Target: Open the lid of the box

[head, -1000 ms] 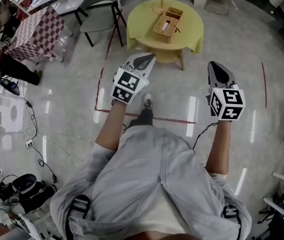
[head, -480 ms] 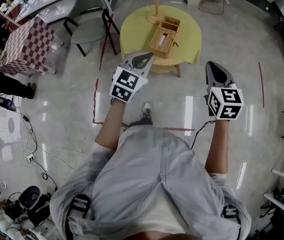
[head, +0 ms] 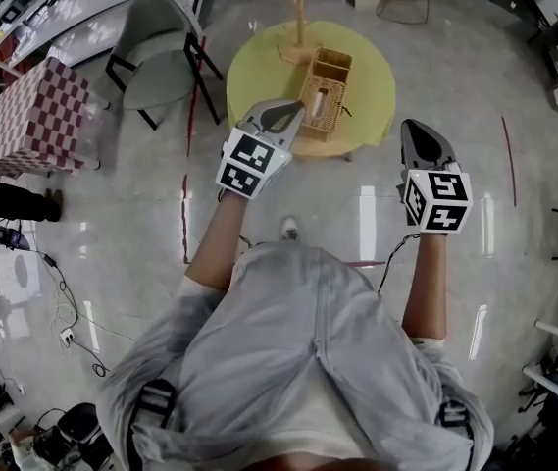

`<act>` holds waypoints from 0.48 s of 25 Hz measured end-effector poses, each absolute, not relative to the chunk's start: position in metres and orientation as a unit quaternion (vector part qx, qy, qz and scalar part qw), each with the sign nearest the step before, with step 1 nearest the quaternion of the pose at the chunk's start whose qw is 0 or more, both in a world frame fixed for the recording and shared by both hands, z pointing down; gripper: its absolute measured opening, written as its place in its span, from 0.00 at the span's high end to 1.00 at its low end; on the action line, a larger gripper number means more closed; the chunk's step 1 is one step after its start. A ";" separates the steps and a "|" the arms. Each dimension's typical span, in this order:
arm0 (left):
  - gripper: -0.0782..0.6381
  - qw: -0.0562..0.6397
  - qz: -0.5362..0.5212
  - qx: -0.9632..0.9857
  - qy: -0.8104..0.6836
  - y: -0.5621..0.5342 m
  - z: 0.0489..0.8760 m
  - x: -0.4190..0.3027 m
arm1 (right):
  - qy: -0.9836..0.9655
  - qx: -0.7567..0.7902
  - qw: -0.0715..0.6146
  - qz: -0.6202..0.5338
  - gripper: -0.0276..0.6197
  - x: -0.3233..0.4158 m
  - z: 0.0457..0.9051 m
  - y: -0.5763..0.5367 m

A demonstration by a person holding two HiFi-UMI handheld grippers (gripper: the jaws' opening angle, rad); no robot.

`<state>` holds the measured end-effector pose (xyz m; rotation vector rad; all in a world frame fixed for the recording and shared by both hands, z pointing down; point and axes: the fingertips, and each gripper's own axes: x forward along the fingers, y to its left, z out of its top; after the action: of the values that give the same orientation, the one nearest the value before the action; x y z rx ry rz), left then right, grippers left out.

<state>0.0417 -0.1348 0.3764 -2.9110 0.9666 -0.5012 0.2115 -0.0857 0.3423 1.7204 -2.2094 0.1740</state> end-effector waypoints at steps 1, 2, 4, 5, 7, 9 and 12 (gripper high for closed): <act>0.85 0.015 -0.160 -0.938 0.307 -0.143 0.377 0.041 | -0.777 0.605 0.165 0.062 0.92 0.209 0.342 -0.094; 0.85 0.014 -0.160 -0.939 0.304 -0.151 0.377 0.040 | -0.777 0.604 0.164 0.065 0.92 0.206 0.344 -0.101; 0.85 0.010 -0.160 -0.941 0.299 -0.165 0.380 0.037 | -0.776 0.604 0.167 0.071 0.92 0.201 0.348 -0.115; 0.85 0.009 -0.160 -0.941 0.297 -0.172 0.382 0.035 | -0.776 0.604 0.169 0.075 0.92 0.198 0.352 -0.122; 0.85 0.006 -0.157 -0.942 0.295 -0.184 0.386 0.031 | -0.774 0.603 0.176 0.080 0.92 0.193 0.358 -0.132; 0.85 0.003 -0.156 -0.943 0.293 -0.195 0.391 0.027 | -0.772 0.603 0.185 0.083 0.92 0.189 0.365 -0.142; 0.85 -0.018 -0.154 -0.944 0.291 -0.211 0.396 0.024 | -0.769 0.599 0.204 0.094 0.92 0.186 0.376 -0.157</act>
<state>0.0240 -0.2109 0.3962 -3.0006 0.9248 -0.4886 0.1860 -0.1567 0.3762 1.6710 -2.1450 0.2611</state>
